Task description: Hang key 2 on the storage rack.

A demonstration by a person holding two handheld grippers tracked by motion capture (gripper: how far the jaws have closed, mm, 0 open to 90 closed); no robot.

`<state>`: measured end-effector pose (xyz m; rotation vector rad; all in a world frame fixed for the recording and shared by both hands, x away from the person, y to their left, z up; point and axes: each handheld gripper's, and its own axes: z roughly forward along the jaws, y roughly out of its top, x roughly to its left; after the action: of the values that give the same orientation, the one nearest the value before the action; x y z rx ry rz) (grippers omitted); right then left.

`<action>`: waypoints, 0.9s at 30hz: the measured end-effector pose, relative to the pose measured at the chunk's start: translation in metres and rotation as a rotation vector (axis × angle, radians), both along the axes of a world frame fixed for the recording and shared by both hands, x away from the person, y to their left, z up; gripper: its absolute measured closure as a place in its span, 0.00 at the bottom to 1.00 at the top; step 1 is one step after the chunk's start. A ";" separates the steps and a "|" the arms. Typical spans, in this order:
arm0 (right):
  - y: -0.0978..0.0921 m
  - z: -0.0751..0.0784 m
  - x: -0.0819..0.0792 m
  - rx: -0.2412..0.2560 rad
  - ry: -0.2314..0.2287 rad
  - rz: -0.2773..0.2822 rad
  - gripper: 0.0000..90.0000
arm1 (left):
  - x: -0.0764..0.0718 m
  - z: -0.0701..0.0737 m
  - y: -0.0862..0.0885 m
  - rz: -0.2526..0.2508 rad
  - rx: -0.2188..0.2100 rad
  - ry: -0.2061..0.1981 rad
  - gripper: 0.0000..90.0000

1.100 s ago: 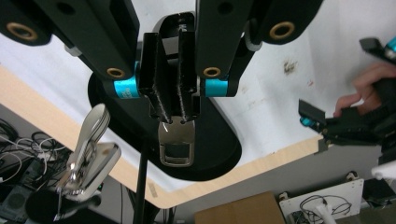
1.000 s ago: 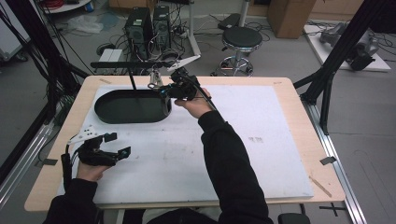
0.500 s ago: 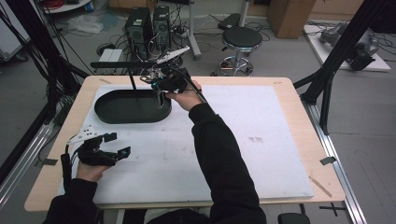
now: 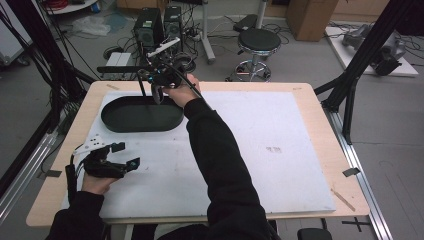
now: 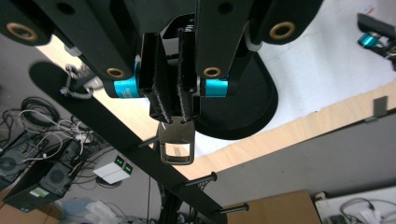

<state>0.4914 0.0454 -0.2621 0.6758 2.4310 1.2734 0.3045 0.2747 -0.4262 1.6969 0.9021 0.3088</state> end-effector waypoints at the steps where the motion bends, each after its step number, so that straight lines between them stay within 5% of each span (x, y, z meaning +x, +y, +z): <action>1: 0.003 0.000 0.001 -0.004 0.000 0.003 0.94 | 0.000 0.000 0.000 -0.001 -0.002 0.001 0.02; 17: 0.015 -0.021 0.006 -0.089 -0.006 -0.055 0.94 | 0.001 0.000 0.001 -0.003 -0.011 0.005 0.02; 23: 0.030 -0.031 -0.001 -0.209 -0.128 -0.122 0.94 | 0.001 0.000 0.001 -0.001 -0.017 0.010 0.02; 27: 0.036 -0.037 0.002 -0.203 -0.122 -0.149 0.93 | 0.001 0.000 0.001 -0.003 -0.017 0.008 0.02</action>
<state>0.4929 0.0811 -0.2992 0.6868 2.3227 0.9655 0.3056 0.2759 -0.4264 1.6851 0.9055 0.2914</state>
